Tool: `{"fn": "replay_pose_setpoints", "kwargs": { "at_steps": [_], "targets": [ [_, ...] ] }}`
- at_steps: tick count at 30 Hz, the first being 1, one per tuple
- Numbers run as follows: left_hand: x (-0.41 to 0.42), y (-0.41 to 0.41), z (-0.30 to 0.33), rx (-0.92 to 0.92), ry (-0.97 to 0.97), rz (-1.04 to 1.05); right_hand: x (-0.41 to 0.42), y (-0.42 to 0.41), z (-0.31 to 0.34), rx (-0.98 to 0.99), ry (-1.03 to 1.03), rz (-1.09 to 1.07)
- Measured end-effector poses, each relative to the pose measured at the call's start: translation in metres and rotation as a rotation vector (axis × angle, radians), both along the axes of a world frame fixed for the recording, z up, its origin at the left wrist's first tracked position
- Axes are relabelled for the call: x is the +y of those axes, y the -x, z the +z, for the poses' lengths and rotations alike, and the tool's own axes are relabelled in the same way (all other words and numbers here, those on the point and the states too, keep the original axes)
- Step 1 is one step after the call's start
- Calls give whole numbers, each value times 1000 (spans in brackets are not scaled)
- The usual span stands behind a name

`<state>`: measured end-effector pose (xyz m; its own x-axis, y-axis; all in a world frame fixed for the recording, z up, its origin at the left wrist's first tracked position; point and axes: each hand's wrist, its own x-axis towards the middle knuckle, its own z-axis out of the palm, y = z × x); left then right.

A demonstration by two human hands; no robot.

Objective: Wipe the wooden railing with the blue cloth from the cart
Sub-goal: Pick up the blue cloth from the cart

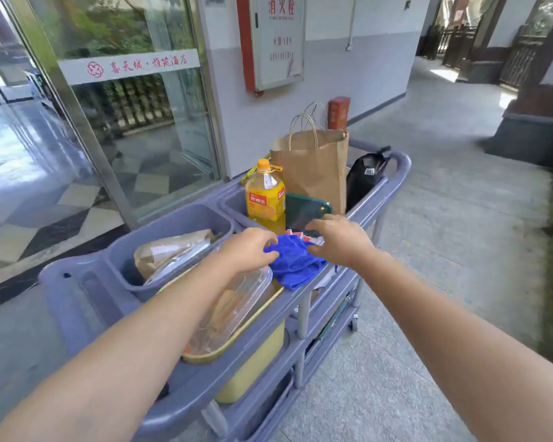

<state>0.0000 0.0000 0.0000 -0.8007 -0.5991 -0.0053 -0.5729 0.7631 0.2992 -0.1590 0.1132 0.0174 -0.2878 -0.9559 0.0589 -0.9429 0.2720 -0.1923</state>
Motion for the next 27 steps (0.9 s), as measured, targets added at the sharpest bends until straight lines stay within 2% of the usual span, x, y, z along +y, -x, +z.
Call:
{"fn": "replay_pose_setpoints", "kwargs": {
  "at_steps": [9, 15, 17, 21, 27],
  "targets": [
    [-65, 45, -43, -194, -59, -119, -61, 22, -58, -119, -191, -24],
    [-66, 57, -67, -378, -77, -206, -72, 17, -80, -92, -380, 10],
    [-64, 59, -76, -345, -101, -168, -67, 15, -90, -102, -345, -12],
    [-65, 60, -81, -301, -93, -145, -55, 12, -104, -96, -144, -79],
    [-65, 66, -75, -266, 36, -170, -58, 13, -109, -84, -19, -149]
  ]
}}
